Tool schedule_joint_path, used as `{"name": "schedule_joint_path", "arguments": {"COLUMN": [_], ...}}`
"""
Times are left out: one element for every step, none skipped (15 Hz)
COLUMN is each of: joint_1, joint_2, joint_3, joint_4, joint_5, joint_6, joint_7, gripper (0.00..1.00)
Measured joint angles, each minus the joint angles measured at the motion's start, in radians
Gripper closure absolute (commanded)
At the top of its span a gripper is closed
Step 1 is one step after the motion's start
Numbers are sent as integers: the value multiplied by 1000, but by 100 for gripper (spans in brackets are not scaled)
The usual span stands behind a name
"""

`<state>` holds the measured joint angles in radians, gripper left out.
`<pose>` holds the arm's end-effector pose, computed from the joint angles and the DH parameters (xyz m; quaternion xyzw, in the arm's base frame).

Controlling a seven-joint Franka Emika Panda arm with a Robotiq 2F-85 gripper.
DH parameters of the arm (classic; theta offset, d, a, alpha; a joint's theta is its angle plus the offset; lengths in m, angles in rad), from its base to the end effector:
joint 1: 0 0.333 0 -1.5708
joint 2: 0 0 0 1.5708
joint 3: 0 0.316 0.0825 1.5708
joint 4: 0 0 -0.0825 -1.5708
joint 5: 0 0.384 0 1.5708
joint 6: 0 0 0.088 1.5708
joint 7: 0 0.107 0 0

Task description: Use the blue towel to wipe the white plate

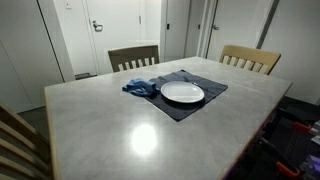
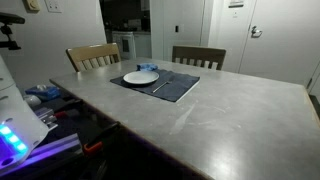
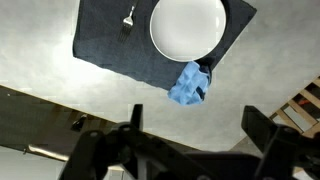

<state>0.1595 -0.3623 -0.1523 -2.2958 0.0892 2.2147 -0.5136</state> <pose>0.4685 0.0009 0.5185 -0.9601 -0.2346 -0.1494 0.0298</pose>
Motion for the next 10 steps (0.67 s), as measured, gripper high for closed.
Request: {"name": "schedule_joint_path", "arguments": {"joint_1": [7, 11, 13, 13, 13, 13, 12, 12, 11, 10], "joint_2": [26, 52, 80, 107, 136, 164, 192, 220, 246, 271], "joint_3": [7, 16, 24, 34, 43, 53, 62, 71, 79, 87], "joint_4": [19, 39, 61, 82, 105, 127, 150, 173, 195, 216], "joint_5": [16, 24, 30, 35, 38, 39, 39, 38, 38, 38], "joint_6": [20, 35, 48, 60, 69, 76, 83, 88, 92, 95], "joint_7": [-2, -2, -2, -2, -2, -1, 2, 7, 10, 12], "gripper": [0, 0, 0, 0, 0, 0, 0, 0, 0, 0]}}
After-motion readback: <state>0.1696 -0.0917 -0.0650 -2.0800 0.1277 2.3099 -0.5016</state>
